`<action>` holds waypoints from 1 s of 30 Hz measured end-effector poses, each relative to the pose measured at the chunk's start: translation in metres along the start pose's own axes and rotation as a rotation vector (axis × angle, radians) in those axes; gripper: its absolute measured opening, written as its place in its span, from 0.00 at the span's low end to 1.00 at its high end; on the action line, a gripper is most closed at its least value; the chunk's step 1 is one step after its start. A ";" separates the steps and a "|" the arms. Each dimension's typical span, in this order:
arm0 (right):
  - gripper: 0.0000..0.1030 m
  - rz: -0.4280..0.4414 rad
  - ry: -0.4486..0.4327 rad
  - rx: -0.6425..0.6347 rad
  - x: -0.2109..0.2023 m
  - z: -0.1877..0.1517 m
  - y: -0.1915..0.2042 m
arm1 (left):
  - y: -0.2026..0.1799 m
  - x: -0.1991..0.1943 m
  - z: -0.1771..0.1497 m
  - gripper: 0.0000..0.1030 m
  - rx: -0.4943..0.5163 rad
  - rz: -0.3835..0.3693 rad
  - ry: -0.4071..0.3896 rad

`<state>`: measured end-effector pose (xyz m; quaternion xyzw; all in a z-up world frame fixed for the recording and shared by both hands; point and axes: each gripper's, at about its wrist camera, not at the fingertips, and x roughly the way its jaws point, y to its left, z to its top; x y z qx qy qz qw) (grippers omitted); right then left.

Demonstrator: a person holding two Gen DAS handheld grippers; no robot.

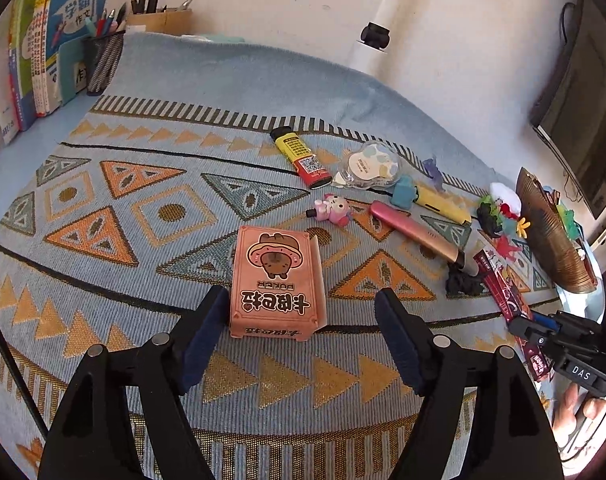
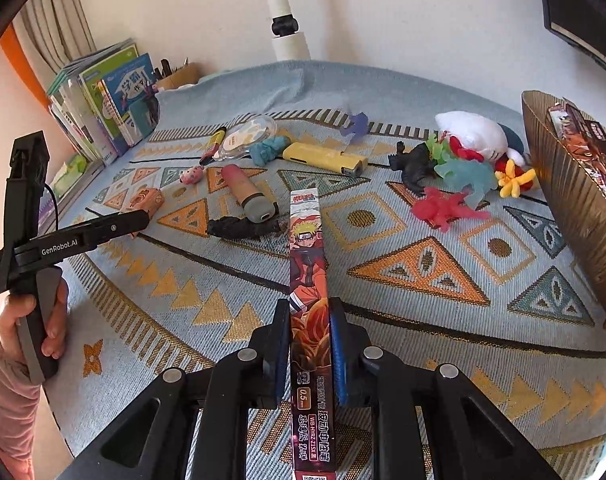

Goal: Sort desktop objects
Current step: 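Carry the orange box and Naruto box over the gold bowl and open both grippers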

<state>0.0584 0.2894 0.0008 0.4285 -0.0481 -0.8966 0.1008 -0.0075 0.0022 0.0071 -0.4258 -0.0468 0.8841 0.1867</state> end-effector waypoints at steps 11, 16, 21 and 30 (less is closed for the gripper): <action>0.17 0.004 -0.097 0.085 -0.022 -0.006 -0.016 | -0.021 0.009 0.004 0.36 0.084 0.226 0.012; 0.17 0.060 -0.190 0.162 -0.059 -0.021 -0.027 | -0.025 -0.014 0.004 0.36 -0.026 0.068 -0.027; 0.17 0.104 -0.302 0.216 -0.111 -0.020 -0.040 | -0.063 -0.044 0.013 0.36 -0.017 -0.032 -0.093; 0.17 -0.135 -0.623 0.351 -0.247 -0.009 -0.114 | -0.179 -0.079 0.057 0.36 0.117 -0.266 -0.216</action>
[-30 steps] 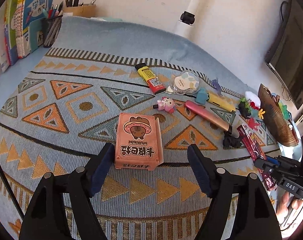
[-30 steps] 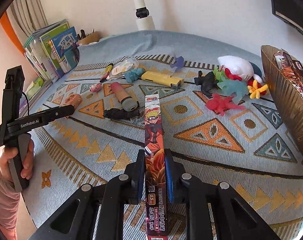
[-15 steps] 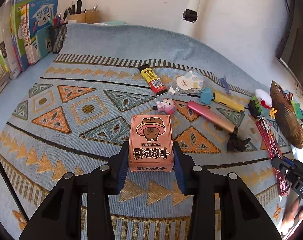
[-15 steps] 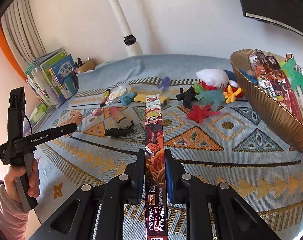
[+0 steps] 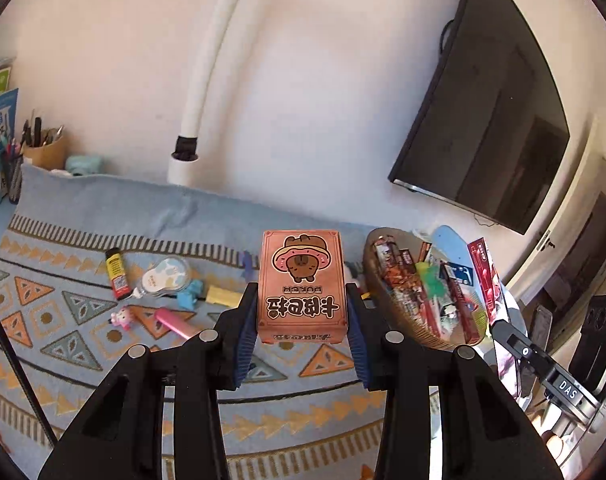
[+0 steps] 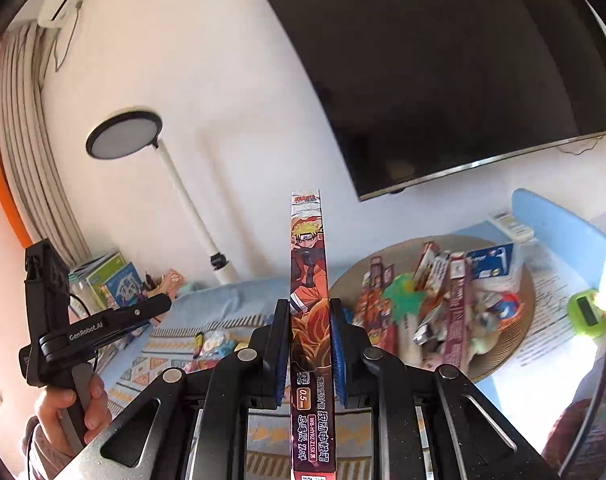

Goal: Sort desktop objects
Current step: 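Carry the orange box and Naruto box over the gold bowl and open both grippers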

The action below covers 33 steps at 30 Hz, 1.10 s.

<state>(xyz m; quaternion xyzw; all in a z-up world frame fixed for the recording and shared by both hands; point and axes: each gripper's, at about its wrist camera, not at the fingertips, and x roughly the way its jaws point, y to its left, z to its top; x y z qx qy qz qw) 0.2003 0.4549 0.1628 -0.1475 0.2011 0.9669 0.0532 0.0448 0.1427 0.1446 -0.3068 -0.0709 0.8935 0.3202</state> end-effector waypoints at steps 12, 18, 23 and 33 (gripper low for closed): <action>0.17 -0.150 0.073 0.157 0.054 0.042 -0.057 | -0.124 0.104 0.048 0.36 0.116 -0.260 0.053; 0.36 -0.134 0.180 0.241 0.088 0.027 -0.078 | -0.130 0.180 0.043 0.45 0.073 -0.283 0.178; 0.38 -0.137 0.177 0.230 0.075 0.020 -0.074 | -0.106 0.205 0.033 0.45 -0.035 -0.303 0.311; 0.39 0.018 0.252 0.131 0.059 -0.011 0.004 | -0.054 0.123 0.009 0.45 -0.055 -0.231 0.218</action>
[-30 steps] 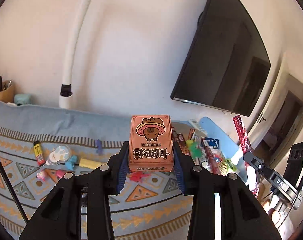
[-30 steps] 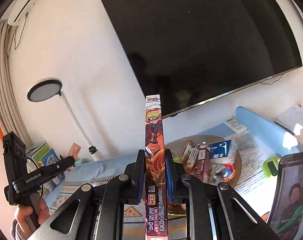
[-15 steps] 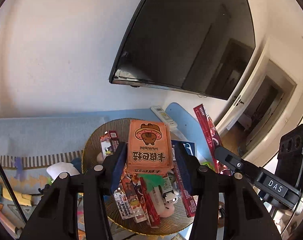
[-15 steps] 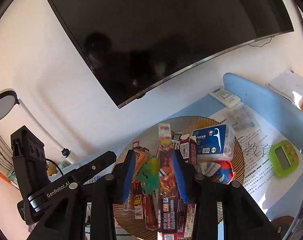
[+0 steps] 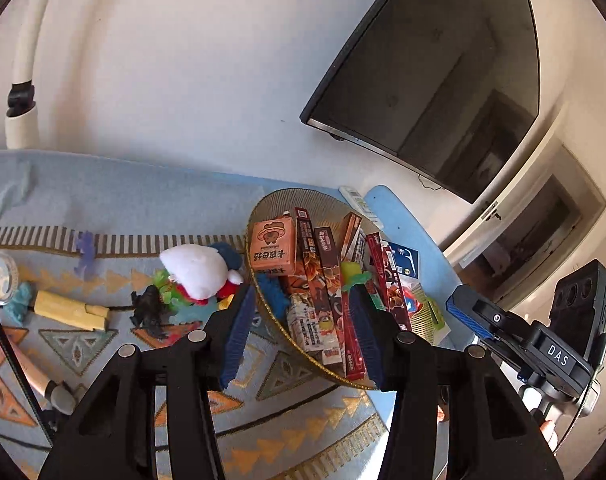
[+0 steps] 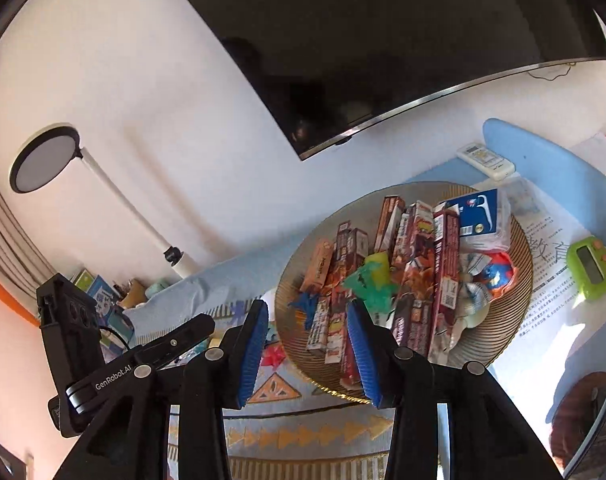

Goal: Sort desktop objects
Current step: 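Carry the orange box and Naruto box over the gold bowl and open both grippers, then return to the pile and grasp the yellow-red lighter box with the left gripper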

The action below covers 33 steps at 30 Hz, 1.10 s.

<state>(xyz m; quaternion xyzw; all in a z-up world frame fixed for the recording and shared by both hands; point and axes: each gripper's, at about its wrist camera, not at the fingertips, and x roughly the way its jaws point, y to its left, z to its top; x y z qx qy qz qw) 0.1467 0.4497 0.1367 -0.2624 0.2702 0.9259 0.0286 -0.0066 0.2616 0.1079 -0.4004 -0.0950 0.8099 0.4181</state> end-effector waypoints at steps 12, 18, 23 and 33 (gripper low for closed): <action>0.51 0.066 0.121 -0.340 0.089 -0.102 0.087 | 0.129 -0.120 -0.095 0.45 -0.247 0.374 -0.099; 0.51 0.014 0.208 -0.305 0.124 -0.122 0.064 | 0.200 -0.138 -0.134 0.44 -0.432 0.463 -0.152; 0.52 0.012 0.206 -0.306 0.123 -0.122 0.063 | 0.195 -0.138 -0.136 0.46 -0.389 0.476 -0.193; 0.53 0.009 0.213 -0.305 0.124 -0.122 0.062 | 0.185 -0.132 -0.133 0.59 -0.318 0.514 -0.162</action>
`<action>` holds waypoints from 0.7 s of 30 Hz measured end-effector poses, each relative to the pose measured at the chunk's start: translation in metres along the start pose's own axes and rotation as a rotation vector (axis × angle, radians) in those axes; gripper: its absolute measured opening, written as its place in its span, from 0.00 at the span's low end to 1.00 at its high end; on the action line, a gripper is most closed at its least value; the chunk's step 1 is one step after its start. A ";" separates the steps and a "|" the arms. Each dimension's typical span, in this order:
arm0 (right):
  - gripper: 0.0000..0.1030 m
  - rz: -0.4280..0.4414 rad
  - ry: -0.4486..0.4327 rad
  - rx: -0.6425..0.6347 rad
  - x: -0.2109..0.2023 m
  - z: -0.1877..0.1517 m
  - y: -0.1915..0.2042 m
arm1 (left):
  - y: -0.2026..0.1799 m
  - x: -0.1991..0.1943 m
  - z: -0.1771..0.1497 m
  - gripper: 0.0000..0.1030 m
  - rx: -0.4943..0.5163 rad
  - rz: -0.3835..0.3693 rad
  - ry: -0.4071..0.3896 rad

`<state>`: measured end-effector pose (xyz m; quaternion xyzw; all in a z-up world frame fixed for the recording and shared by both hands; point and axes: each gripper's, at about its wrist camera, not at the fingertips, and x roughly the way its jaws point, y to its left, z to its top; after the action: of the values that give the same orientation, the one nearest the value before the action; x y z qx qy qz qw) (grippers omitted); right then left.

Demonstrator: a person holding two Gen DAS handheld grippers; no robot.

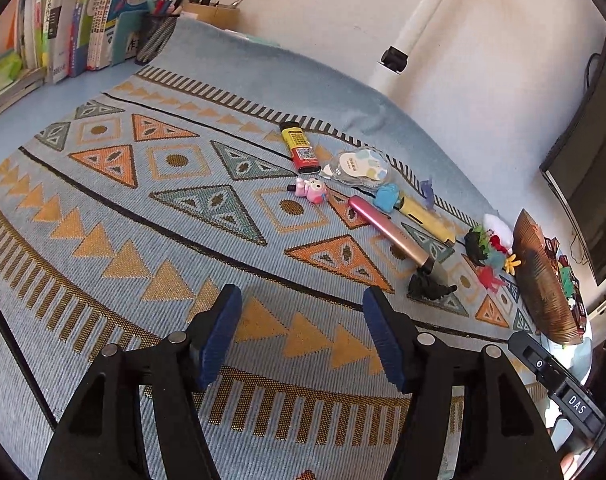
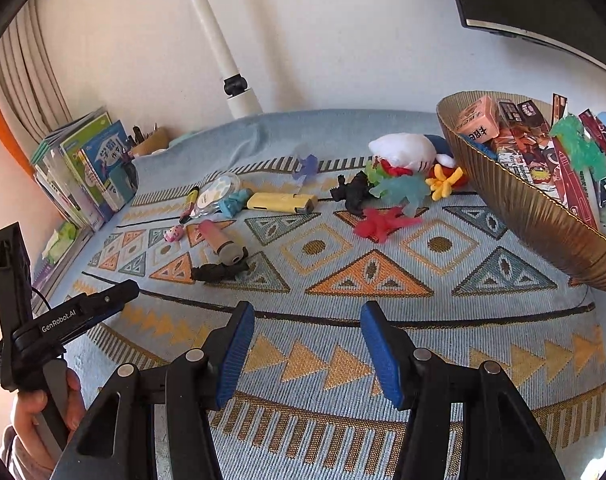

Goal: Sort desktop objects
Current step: 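Return to the pile and grasp the yellow-red lighter box with the left gripper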

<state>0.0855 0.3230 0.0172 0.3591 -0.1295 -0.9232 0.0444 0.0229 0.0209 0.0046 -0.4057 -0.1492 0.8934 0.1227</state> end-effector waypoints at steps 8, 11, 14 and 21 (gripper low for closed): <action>0.58 -0.004 0.023 0.002 0.004 0.001 0.001 | -0.002 0.001 -0.001 0.62 0.018 0.012 0.006; 0.58 -0.007 0.042 0.010 0.008 0.001 0.000 | -0.002 0.001 -0.001 0.62 0.017 0.011 0.005; 0.58 -0.009 0.043 0.014 0.008 0.000 0.000 | -0.002 0.001 -0.001 0.63 0.018 0.011 0.006; 0.58 -0.010 0.033 0.017 0.007 0.001 0.000 | -0.004 0.001 -0.002 0.64 0.021 0.011 0.007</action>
<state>0.0801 0.3224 0.0134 0.3751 -0.1348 -0.9163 0.0389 0.0238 0.0249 0.0041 -0.4084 -0.1369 0.8941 0.1225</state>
